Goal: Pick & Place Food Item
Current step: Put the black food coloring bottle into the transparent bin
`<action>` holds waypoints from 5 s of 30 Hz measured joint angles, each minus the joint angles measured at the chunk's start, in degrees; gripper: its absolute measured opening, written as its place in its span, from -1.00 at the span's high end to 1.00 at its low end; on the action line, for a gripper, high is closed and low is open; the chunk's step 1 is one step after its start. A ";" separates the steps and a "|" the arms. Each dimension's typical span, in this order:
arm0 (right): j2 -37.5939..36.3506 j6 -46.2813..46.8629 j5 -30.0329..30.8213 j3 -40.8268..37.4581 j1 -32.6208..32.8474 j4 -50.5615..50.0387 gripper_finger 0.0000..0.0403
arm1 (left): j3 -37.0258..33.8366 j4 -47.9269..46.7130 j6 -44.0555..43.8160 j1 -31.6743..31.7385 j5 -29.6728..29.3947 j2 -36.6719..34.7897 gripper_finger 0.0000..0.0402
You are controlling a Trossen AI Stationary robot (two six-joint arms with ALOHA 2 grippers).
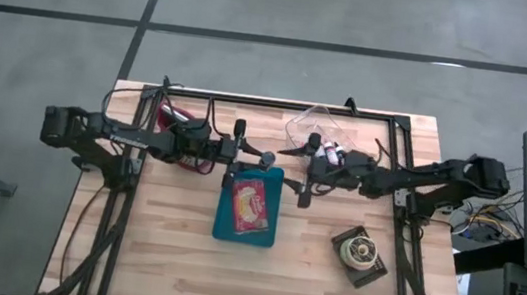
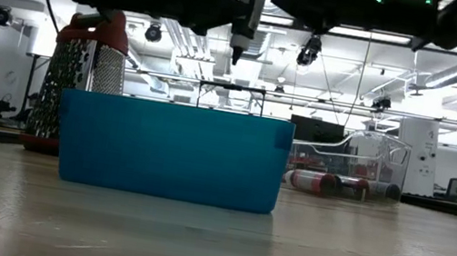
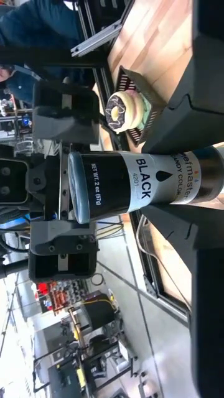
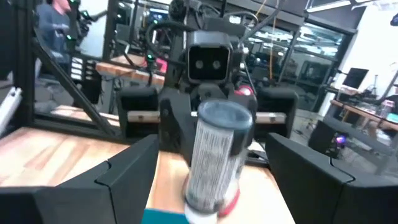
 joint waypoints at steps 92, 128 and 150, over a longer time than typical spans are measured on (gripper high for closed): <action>8.10 6.28 -8.88 7.88 -3.83 -2.64 0.53 | -1.39 -3.09 2.59 -0.04 1.15 -1.35 0.35; 3.44 -8.39 28.19 12.42 -3.90 -44.57 0.53 | -2.00 -10.92 0.22 -0.04 4.04 -6.95 -0.06; 3.49 -6.16 27.18 21.44 -10.06 -79.72 0.53 | -2.00 -11.35 0.05 -0.04 3.89 -6.95 -0.06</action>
